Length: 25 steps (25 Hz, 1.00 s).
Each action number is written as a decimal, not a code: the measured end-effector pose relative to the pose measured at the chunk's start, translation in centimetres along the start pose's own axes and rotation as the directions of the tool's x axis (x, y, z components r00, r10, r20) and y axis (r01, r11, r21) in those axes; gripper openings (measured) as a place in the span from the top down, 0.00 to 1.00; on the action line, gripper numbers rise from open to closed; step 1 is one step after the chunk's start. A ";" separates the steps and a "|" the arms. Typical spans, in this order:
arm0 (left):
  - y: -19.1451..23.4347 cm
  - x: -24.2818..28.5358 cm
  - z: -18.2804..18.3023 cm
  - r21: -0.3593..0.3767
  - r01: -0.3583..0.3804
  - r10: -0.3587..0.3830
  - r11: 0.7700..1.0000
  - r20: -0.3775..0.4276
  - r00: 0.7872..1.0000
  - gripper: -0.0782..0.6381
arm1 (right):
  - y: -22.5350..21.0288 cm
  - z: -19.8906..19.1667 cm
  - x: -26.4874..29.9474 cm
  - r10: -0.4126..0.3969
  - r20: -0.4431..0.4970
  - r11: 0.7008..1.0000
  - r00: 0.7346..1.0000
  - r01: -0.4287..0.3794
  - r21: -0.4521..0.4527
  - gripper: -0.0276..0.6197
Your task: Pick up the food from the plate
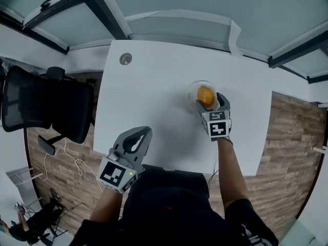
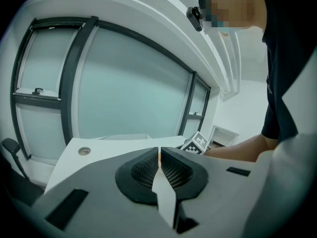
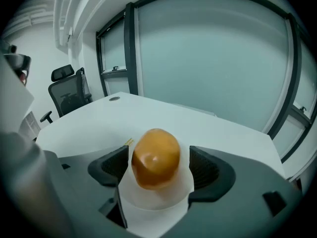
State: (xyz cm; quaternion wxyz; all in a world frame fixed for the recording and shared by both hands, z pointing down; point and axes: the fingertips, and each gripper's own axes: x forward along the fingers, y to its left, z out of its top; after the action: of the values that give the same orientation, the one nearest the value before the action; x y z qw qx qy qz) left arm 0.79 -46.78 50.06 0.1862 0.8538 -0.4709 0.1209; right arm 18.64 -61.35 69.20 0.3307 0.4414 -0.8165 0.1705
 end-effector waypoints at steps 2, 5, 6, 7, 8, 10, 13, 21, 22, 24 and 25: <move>0.3 -0.1 -0.3 -0.004 -0.020 0.020 1.000 -0.014 1.000 0.84 | 0.0 -0.5 0.9 0.010 -0.022 1.000 1.000 -0.010 0.010 0.40; 0.6 -0.2 -0.1 -0.008 -0.033 0.033 0.999 -0.018 0.999 0.84 | -0.2 0.1 0.7 -0.001 -0.006 0.999 1.000 0.002 0.049 0.42; 0.7 -0.3 0.1 -0.009 -0.033 0.033 0.999 -0.014 0.999 0.84 | -0.2 0.7 0.2 -0.008 0.014 0.998 1.000 0.007 0.056 0.43; 0.8 -0.4 0.4 -0.011 -0.031 0.031 0.999 -0.009 0.999 0.84 | -0.1 1.3 -0.3 -0.012 0.038 0.998 0.999 0.010 0.060 0.43; 0.8 -0.5 0.6 -0.013 -0.027 0.027 1.000 -0.003 1.000 0.84 | 0.1 1.9 -1.0 -0.017 0.061 0.998 0.998 0.014 0.061 0.43; 0.6 -0.7 1.0 0.000 -0.014 0.014 1.000 0.009 1.000 0.84 | 0.3 3.0 -2.7 -0.028 0.100 0.998 0.995 0.023 0.054 0.43; -0.3 -1.0 1.8 0.030 0.017 -0.018 0.999 0.034 0.999 0.84 | 0.2 4.7 -6.1 -0.049 0.174 0.998 0.984 0.040 0.056 0.43; -3.3 -2.8 7.5 0.020 0.123 -0.124 0.992 0.173 0.977 0.84 | 1.4 11.7 -18.6 -0.109 0.410 0.994 0.906 0.099 0.046 0.43; -3.8 -3.1 8.2 0.034 0.130 -0.135 0.991 0.189 0.973 0.84 | 1.7 12.5 -20.2 -0.112 0.439 0.994 0.892 0.104 0.042 0.43; -4.5 -3.8 9.4 0.065 0.140 -0.151 0.988 0.213 0.965 0.84 | 2.4 13.8 -23.5 -0.119 0.490 0.993 0.863 0.116 0.036 0.43; -4.8 -4.1 10.0 0.081 0.141 -0.156 0.987 0.223 0.962 0.84 | 2.8 14.4 -25.1 -0.122 0.513 0.992 0.850 0.122 0.034 0.43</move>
State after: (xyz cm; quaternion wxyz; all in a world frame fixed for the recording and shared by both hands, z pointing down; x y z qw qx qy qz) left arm 2.99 -45.62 38.52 0.1119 0.9005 -0.4196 0.0226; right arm 20.49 -52.77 41.48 0.1112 0.5219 -0.8453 0.0254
